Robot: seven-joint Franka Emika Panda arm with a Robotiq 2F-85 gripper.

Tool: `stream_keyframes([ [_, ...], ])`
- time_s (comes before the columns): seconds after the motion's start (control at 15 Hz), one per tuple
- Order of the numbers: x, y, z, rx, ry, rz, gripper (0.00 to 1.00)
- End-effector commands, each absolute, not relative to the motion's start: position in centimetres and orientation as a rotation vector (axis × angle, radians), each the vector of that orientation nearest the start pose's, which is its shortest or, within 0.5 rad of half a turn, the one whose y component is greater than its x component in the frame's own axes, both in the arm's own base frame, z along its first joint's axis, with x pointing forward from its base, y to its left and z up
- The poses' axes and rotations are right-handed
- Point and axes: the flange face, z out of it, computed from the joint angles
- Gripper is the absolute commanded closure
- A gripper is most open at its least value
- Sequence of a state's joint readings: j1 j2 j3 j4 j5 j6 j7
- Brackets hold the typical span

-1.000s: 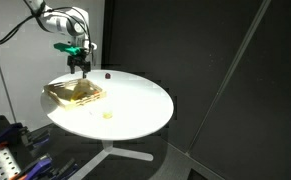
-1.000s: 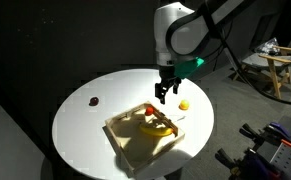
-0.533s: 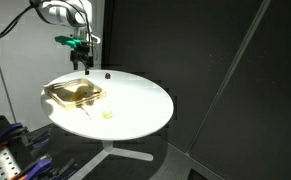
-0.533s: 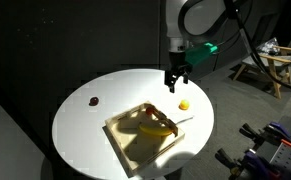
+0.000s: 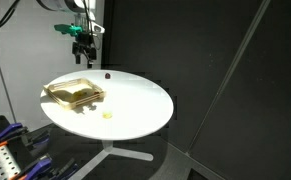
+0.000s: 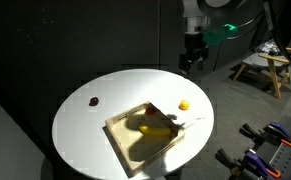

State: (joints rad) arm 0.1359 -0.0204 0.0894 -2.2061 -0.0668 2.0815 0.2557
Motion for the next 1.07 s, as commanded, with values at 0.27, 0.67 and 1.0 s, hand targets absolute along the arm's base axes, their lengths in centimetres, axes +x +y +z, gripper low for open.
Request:
stream_keyframes([
  [0.27,46.2,7.5,42.3,-3.215,-0.015,0.197,0.0],
  [0.67,44.6,5.8,44.2,-3.194,0.02,0.126,0.0],
  [1.0,44.9,5.9,44.2,-3.215,0.05,0.126,0.0],
])
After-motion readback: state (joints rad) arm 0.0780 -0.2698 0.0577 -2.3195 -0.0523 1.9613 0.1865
